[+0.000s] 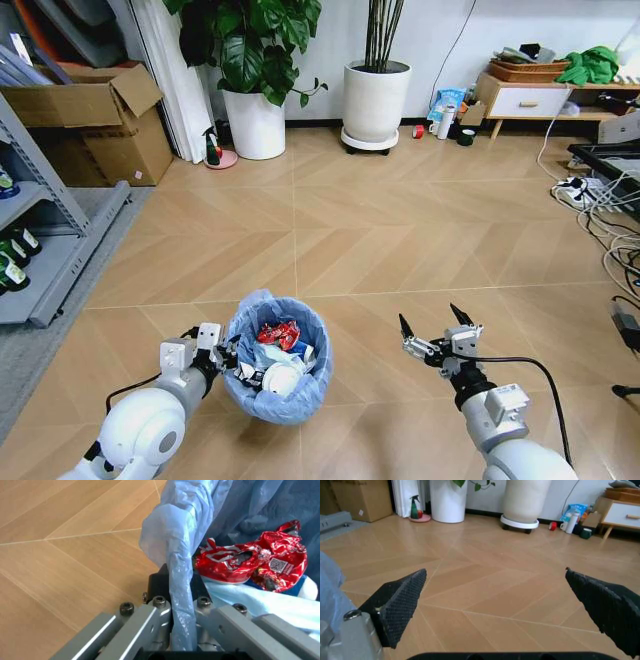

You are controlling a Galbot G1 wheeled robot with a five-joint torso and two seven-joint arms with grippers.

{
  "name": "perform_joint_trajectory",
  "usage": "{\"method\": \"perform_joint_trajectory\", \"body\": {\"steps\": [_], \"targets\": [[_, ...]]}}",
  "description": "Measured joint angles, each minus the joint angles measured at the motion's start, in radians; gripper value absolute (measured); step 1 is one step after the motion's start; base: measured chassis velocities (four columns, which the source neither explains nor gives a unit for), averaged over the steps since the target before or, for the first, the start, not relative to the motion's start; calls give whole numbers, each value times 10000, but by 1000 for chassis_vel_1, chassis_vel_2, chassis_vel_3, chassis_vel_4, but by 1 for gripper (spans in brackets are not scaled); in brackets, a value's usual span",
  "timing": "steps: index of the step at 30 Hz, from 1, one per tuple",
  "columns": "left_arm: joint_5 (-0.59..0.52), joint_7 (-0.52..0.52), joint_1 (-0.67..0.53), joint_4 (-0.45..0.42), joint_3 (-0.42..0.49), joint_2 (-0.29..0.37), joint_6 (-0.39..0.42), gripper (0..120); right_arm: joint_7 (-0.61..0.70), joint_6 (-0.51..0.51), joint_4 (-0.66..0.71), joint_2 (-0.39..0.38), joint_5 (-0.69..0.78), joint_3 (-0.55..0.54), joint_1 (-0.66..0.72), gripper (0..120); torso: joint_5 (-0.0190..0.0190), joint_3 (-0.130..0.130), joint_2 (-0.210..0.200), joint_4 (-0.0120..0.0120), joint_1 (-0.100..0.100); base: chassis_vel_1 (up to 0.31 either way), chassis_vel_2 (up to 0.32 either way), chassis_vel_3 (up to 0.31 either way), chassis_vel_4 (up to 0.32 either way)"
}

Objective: Pick up the trash bin and place the garbage on the floor into it.

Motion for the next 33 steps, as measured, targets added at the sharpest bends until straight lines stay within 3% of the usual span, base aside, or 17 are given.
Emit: {"method": "perform_joint_trajectory", "body": {"steps": [15, 19, 24, 33], "targets": [[26, -53, 112, -93, -16, 22, -84, 0, -76, 186, 60, 331, -275, 34, -242, 100, 0, 0, 0, -1, 0, -82, -75, 81, 70], [-254, -1113, 72, -29, 49, -78, -179, 0, -81, 351, 12, 417, -398, 73, -248, 100, 1, 0, 0, -1, -1, -31, -29, 22, 29], [-1433, -3592, -237, 445, 157, -381, -472, 0, -87, 444, -56, 570, -553, 107, -300, 100, -1, 0, 0, 2, 0, 0, 0, 0, 0], [-2836, -5411, -1477, 1409, 720, -778, -662, 0, -88, 531, -81, 652, -610, 218, -437, 100, -1, 0, 0, -5, 0, 0, 0, 0, 0]]}}
